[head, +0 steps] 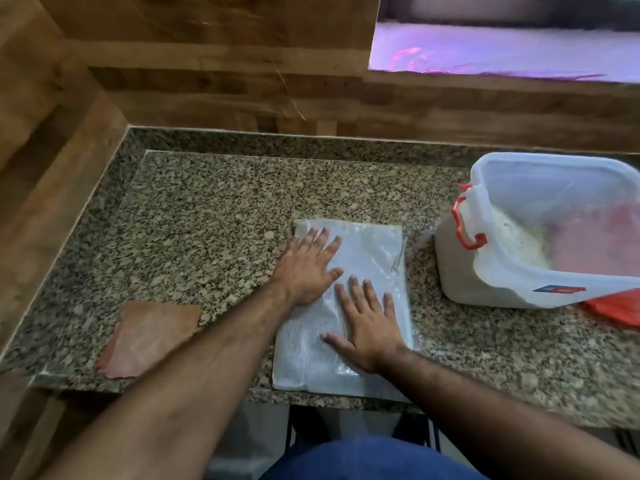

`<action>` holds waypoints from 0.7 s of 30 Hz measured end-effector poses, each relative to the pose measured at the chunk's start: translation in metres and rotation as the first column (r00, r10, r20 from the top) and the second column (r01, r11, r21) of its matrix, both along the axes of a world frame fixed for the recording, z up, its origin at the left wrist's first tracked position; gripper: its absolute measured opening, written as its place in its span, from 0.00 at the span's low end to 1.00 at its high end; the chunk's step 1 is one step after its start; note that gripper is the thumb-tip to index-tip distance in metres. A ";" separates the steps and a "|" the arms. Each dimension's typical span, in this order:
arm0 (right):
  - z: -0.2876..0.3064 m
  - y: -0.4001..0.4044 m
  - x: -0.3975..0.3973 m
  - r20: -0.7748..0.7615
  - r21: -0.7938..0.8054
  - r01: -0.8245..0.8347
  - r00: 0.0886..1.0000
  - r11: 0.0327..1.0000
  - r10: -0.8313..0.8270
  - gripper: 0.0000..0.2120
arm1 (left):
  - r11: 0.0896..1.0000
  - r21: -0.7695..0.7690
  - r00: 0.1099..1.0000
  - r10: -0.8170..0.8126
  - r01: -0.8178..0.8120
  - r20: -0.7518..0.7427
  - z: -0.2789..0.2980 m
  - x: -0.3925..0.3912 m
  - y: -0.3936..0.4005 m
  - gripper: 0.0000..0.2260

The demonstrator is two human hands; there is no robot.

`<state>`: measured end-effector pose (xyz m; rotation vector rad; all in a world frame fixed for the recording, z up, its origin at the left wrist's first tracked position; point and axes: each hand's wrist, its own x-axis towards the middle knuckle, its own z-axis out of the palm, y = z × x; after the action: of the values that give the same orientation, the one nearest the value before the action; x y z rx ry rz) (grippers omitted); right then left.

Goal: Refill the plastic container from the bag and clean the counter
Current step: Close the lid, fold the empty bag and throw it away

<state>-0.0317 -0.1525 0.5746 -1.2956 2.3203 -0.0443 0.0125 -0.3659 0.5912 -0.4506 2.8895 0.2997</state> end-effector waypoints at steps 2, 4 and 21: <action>-0.009 0.004 0.000 -0.008 0.063 -0.023 1.000 0.998 0.024 0.57 | 0.994 -0.055 0.986 -0.087 0.096 0.139 -0.016 -0.007 -0.013 0.37; -0.015 0.011 -0.004 -0.018 0.088 -0.045 0.999 0.995 0.046 0.63 | 0.988 -0.078 0.975 -0.113 0.130 0.194 -0.030 -0.004 -0.018 0.41; 0.018 0.009 -0.020 0.054 0.284 -0.137 0.991 0.949 0.126 0.82 | 0.991 -0.066 0.887 -0.072 0.114 0.456 0.004 -0.019 -0.006 0.81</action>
<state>-0.0518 -0.1432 0.5922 -1.2837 2.1102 0.3006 -0.0069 -0.3720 0.5947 -0.3394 2.4593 0.0354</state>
